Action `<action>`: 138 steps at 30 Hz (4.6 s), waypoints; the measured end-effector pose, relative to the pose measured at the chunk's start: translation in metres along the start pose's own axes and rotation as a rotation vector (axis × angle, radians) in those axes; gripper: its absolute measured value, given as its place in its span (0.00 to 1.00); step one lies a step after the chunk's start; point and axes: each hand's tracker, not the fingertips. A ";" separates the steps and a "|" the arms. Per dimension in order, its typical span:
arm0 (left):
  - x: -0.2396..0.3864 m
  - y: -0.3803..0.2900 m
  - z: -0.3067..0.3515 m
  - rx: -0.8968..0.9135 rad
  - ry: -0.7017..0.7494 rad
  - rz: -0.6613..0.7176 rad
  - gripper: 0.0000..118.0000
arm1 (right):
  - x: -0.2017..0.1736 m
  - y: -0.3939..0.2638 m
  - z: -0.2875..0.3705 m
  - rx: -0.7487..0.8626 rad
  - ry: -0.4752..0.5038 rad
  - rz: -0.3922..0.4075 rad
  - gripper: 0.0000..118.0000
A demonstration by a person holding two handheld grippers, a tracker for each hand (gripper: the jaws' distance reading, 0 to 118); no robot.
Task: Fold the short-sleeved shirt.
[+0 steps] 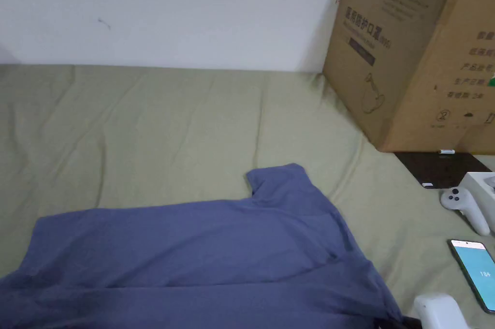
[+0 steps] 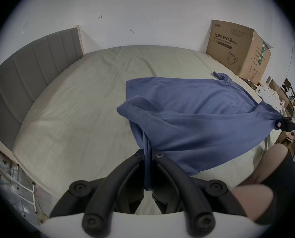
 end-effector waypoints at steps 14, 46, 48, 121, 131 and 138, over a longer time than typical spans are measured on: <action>0.010 -0.030 0.051 0.084 0.083 0.103 0.98 | -0.014 -0.020 0.037 0.215 -0.098 0.062 0.94; -0.008 0.136 -0.188 -0.020 0.068 0.031 0.03 | -0.028 0.153 -0.071 0.206 -0.033 0.091 0.00; -0.006 0.132 -0.184 -0.021 0.074 -0.013 0.03 | -0.015 0.167 -0.095 0.162 -0.019 0.043 0.00; -0.127 -0.032 0.019 -0.060 -0.533 0.487 0.04 | -0.064 0.002 0.161 0.436 -0.064 0.002 0.00; -0.108 -0.019 -0.053 -0.136 -0.743 0.599 1.00 | -0.087 0.030 0.146 0.415 -0.006 0.039 0.00; -0.084 -0.004 -0.080 -0.173 -0.655 0.329 0.77 | -0.104 0.046 0.130 0.395 0.047 0.041 0.00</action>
